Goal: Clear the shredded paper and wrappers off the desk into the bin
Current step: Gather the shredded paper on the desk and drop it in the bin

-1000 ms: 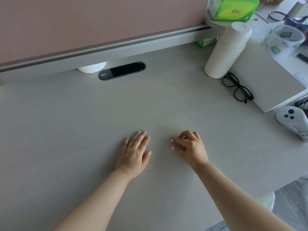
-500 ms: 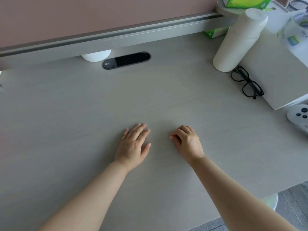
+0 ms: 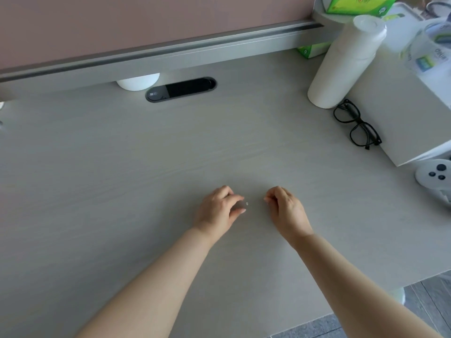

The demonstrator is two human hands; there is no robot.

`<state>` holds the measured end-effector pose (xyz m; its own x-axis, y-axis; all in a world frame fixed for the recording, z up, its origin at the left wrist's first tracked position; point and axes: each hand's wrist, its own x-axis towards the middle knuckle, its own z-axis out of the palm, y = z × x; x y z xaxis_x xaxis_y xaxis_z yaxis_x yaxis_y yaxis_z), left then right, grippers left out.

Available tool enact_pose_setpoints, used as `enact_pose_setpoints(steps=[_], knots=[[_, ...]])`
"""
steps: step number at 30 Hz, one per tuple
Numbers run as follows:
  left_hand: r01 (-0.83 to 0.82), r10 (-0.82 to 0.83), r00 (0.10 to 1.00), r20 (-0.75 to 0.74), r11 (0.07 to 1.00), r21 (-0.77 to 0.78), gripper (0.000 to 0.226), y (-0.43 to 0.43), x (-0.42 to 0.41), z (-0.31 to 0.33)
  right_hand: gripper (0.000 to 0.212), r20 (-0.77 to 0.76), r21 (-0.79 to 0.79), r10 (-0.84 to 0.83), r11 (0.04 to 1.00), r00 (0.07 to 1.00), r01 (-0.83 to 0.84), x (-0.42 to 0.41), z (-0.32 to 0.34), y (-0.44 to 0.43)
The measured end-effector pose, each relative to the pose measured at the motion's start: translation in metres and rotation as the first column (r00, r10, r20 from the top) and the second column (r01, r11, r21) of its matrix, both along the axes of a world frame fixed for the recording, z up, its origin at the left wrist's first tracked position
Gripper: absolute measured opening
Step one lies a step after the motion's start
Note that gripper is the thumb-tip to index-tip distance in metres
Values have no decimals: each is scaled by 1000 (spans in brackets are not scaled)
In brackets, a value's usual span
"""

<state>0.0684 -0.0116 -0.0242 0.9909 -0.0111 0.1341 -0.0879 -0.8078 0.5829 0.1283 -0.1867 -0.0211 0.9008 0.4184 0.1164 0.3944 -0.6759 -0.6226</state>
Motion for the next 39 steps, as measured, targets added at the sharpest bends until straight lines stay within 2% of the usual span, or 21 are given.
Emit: enact_pose_setpoints(steps=[4,8,11,13,16,19,22,26,30,32,35,39], knots=[[-41,36,997,-65,995,-87,14,-8,14,0,10,-2,19,26,999,1000,-26,0,-1,-4],[-50,49,998,-42,998,-35,7,-15,15,2,6,0,39,30,999,1000,-30,1,-2,-2],[-58,62,997,-36,993,104,12,-20,16,5,6,1,46,15,999,1000,-15,1,-1,-2],[-41,51,998,-38,975,216,6,-24,18,10,8,-15,57,-1,998,1000,2,2,1,-2],[-25,82,985,-155,940,340,14,-23,13,15,11,-41,73,-14,997,999,17,4,9,-1],[-135,158,980,-117,973,186,4,-5,0,17,13,-63,81,-10,997,998,15,8,19,7],[-188,192,980,-55,980,72,15,13,-10,16,13,-88,74,-3,997,996,9,11,25,18],[-238,237,971,-37,971,-33,12,22,-14,20,13,-102,78,-15,997,995,23,7,33,31],[-132,132,991,6,991,-20,5,27,-14,21,12,-94,92,-18,995,995,26,6,42,43],[-69,68,997,-31,997,-27,4,23,-13,20,12,-95,88,-30,995,995,38,8,46,44],[-83,80,992,-95,996,-30,24,16,-5,17,12,-111,60,-45,997,993,51,10,46,38],[-118,116,987,-112,993,-7,17,11,0,17,12,-146,18,-51,998,988,54,3,35,27]])
